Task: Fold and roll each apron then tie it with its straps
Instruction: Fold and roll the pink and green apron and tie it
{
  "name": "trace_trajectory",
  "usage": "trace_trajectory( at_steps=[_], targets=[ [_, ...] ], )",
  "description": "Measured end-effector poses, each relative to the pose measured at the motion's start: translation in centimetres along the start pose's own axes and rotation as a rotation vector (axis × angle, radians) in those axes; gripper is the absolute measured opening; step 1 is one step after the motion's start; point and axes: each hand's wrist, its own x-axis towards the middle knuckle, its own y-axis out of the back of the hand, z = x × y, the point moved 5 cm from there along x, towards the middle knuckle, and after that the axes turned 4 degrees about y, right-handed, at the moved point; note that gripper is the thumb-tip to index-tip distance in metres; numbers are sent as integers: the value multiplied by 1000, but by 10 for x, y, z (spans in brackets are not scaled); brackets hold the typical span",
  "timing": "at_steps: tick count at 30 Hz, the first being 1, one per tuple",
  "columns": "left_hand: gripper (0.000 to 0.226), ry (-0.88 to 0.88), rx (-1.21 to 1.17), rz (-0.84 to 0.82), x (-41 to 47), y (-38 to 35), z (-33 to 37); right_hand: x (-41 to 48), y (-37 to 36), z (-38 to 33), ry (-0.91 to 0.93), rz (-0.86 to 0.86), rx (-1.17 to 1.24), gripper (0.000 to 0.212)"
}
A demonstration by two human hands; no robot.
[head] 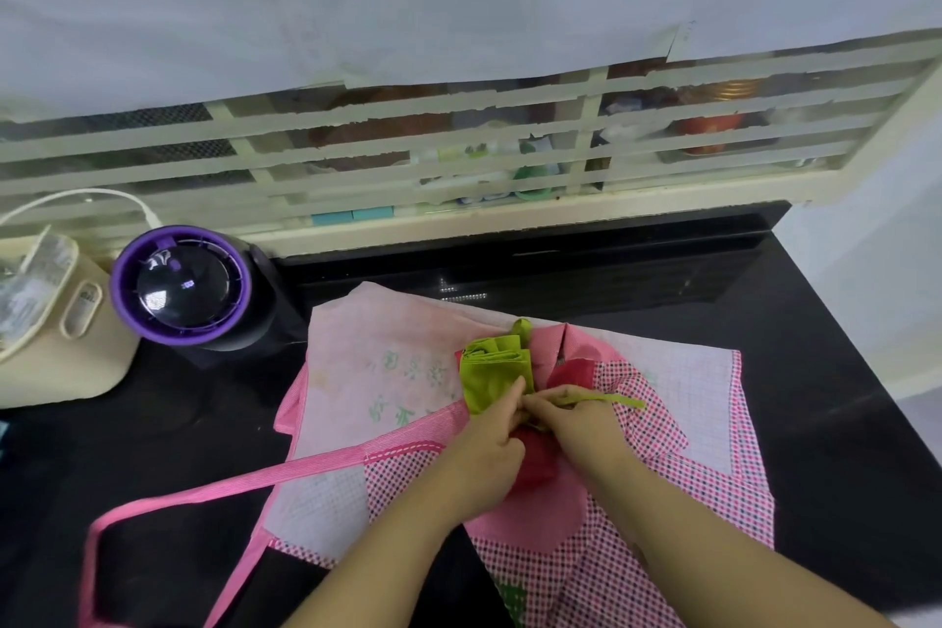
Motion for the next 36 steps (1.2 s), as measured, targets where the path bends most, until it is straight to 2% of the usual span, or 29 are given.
trace_trajectory(
  at_steps=[5,8,10,12,16,19,21,24,27,34,36],
  targets=[
    [39,-26,-33,282,7,19,-6,-2,-1,-4,-20,-48,65,15],
    [22,-29,-43,335,8,23,-2,-4,-8,-1,-85,-89,221,15],
    [22,-44,-33,363,7,25,0,-4,-8,-3,-83,-108,237,14],
    [23,-62,2,404,6,27,1,-4,-4,-9,-12,-143,145,13],
    [16,-85,85,442,4,30,4,0,11,-26,186,-180,-333,17],
    [15,-93,184,462,0,34,8,8,21,-29,282,-162,-593,4],
    [18,-113,351,463,-3,37,10,10,24,-30,328,-193,-722,3],
    [21,-85,656,415,-7,38,4,11,28,-31,353,-217,-785,4],
    [22,-52,800,360,-8,38,-4,11,27,-31,365,-213,-812,4],
    [19,-65,892,354,-9,43,-6,12,31,-27,345,-187,-774,6],
    [18,-68,853,363,-8,44,-8,13,32,-27,321,-185,-758,7]
  ],
)
